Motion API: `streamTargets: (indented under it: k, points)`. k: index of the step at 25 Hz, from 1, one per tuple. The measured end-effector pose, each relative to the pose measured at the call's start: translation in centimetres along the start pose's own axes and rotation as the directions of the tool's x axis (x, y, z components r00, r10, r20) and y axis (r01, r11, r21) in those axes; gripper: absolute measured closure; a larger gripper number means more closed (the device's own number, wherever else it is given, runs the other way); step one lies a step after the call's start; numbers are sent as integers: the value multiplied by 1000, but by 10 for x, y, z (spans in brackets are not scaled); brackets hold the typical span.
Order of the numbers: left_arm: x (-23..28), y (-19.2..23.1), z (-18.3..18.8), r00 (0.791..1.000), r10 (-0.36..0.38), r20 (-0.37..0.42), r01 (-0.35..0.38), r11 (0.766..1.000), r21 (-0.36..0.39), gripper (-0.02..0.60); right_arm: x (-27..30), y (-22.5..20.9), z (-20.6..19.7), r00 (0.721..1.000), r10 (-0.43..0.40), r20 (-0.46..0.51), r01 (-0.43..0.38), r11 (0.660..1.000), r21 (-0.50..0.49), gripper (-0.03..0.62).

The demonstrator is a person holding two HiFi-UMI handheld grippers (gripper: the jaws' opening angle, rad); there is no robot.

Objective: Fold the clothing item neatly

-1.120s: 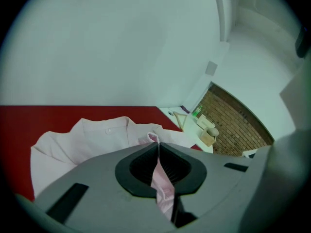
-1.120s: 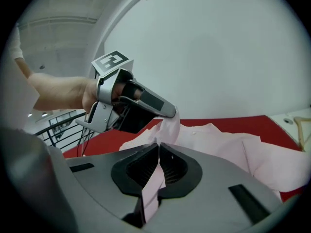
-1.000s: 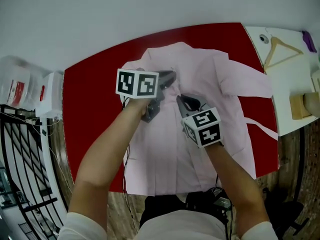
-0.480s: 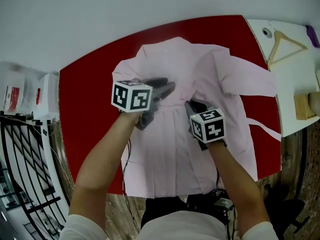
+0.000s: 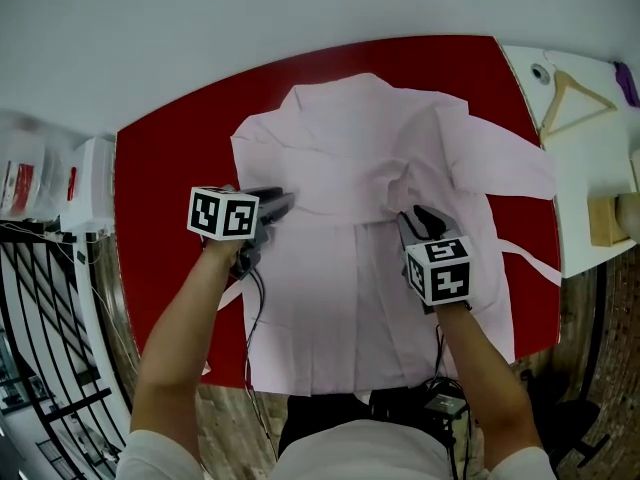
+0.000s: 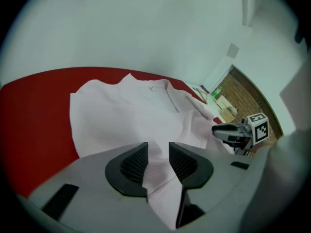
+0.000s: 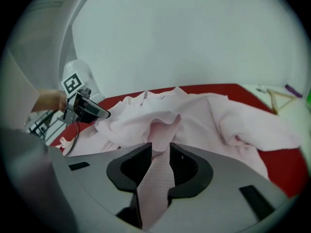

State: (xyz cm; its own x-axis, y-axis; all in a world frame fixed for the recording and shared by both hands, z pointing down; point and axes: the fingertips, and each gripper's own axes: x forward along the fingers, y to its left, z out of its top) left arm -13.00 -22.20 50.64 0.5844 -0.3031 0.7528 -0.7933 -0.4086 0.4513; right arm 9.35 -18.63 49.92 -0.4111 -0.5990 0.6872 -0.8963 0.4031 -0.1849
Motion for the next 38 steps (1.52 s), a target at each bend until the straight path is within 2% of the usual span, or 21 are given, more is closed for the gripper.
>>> streamTargets:
  k: [2,4,7,9,11,17,23,28,32,34,38]
  points:
    - [-3,9,-7,1000,15,-12,-15,1000,-8,446,-6,4,13,998,-33,45,37,994,-103,497]
    - [-6,17,-12,999,26,-18,-27,1000,-15,446,-4,18,23,998,-12,65,24,982,-187,497]
    - [-13,27,-19,999,39,-17,-39,998,-42,449,14,36,17,1000,28,4,-26,973,-230,499]
    - [-15,33,-22,999,44,-14,-45,996,-70,458,23,33,8,999,18,-41,-26,977,-212,504]
    - [-16,39,-24,999,48,-12,-49,994,-98,472,23,22,3,999,1,-49,-10,982,-189,560]
    - [-13,46,-28,999,41,-20,-44,990,-134,500,12,6,-15,995,38,-92,-39,999,-9,565]
    - [-10,46,-28,999,37,-32,-41,989,-142,502,8,4,-35,985,78,-155,-57,989,136,565]
    - [-9,46,-29,999,34,-28,-37,992,-120,502,7,6,-41,982,99,-160,-68,980,188,563]
    - [-13,41,-28,1000,10,-4,-10,995,-99,496,3,6,-35,983,134,-122,-106,971,214,555]
    - [-20,36,-25,1000,14,19,-13,998,-69,482,-5,1,-27,987,139,-82,-120,970,212,525]
    - [-33,7,-14,996,20,87,-22,1000,22,480,-28,-26,-20,994,106,-26,-98,974,203,519]
